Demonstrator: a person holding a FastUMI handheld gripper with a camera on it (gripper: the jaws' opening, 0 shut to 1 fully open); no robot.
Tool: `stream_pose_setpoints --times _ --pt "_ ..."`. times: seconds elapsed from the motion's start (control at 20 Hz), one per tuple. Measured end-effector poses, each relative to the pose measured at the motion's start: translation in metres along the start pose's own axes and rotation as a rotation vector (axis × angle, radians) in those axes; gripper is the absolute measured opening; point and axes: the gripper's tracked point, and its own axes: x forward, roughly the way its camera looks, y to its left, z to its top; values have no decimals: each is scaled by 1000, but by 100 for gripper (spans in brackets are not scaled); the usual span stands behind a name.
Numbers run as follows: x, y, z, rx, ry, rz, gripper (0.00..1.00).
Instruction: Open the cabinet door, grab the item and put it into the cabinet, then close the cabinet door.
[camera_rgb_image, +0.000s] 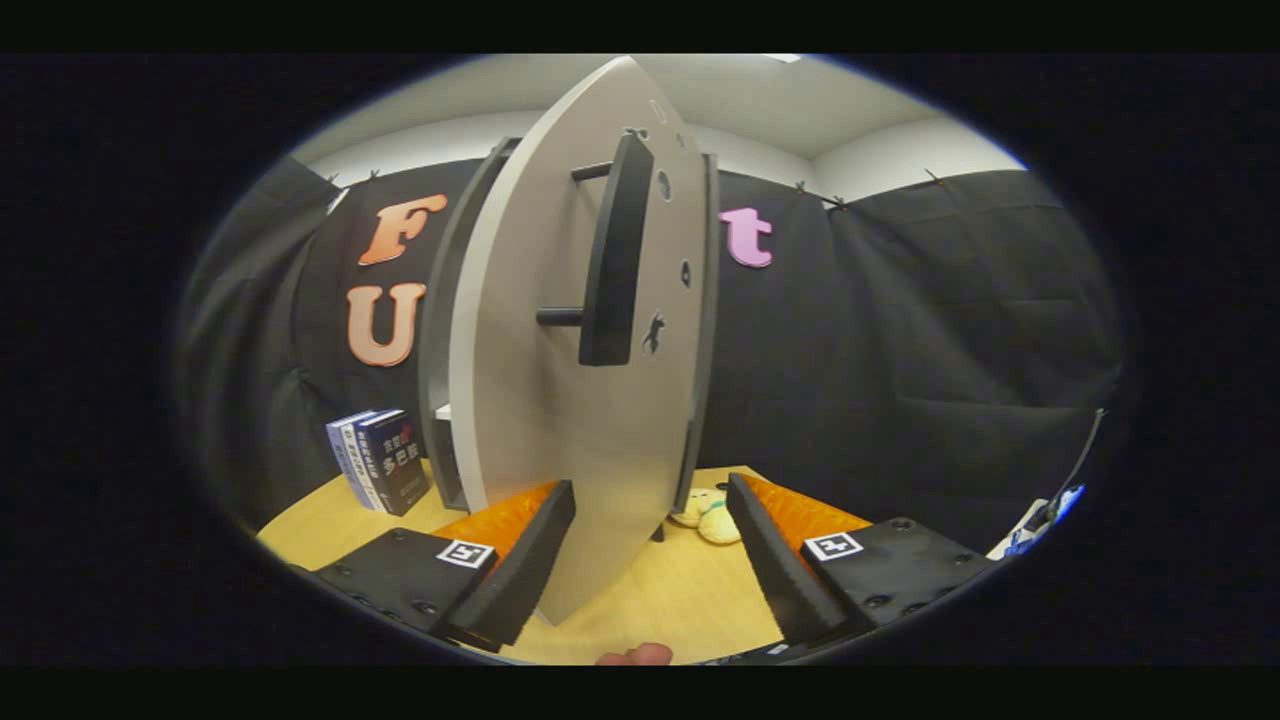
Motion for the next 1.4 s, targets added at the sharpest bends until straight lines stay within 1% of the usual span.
stream_pose_setpoints --times 0.05,0.25,0.4,0.5,0.65,0.9,1.15,1.4 --pt "4 13 3 -25 3 13 96" --pt "20 95 4 -77 5 120 96" --pt "32 139 11 -93 -10 169 96" --pt "43 159 16 -85 -18 181 96" --pt "57 167 22 -71 -33 164 96" --pt "79 158 24 -53 -35 111 96" --pt "99 172 29 -20 -50 135 96" --pt "129 188 46 -29 -96 148 96"
